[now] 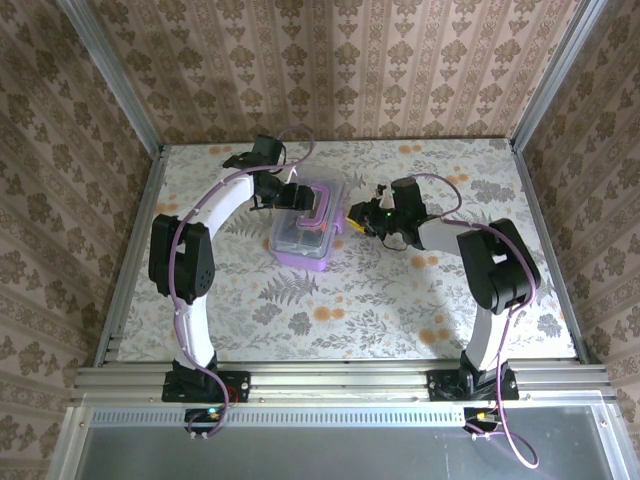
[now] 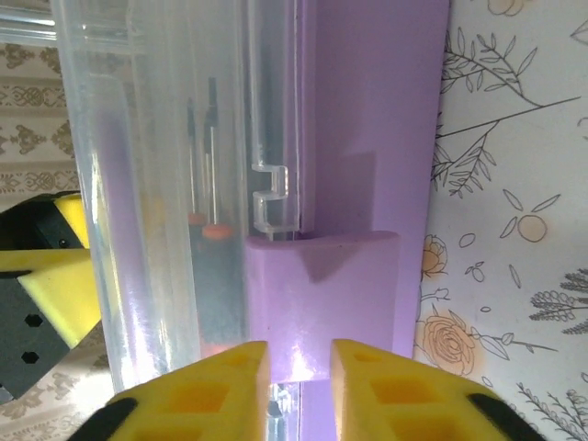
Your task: Pack the tool kit
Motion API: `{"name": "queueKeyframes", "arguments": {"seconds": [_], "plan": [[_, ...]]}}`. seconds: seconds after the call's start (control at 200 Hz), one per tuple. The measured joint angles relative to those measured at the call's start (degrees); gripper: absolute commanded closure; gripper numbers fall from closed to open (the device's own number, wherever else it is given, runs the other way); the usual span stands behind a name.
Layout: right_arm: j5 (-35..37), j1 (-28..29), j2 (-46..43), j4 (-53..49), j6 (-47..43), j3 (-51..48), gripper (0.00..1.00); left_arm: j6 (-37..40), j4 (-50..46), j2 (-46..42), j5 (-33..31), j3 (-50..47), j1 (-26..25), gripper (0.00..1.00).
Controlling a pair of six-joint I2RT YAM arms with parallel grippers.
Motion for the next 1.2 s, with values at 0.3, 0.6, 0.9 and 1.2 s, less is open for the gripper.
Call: {"name": "queueKeyframes", "arguments": {"seconds": [0.3,0.6,0.9,1.2], "plan": [[0.7,-0.4,1.9,0.9,2.2,-0.7,1.0,0.0,0.0,0.0,0.0,0.0,0.0,0.38],[0.7,1.9,6.8,2.1,4.4,-0.1,1.0,0.0,0.0,0.0,-0.5,0.0,-0.5,0.39],[0.7,2.2,8.0,1.8,5.1,1.6,1.0,0.0,0.0,0.0,-0.6,0.0,-0.7,0.4],[0.0,2.3,9.6,-0.8,5.0,4.4,1.0,0.0,0.0,0.0,-0.6,0.0,-0.8,0.4]]}}
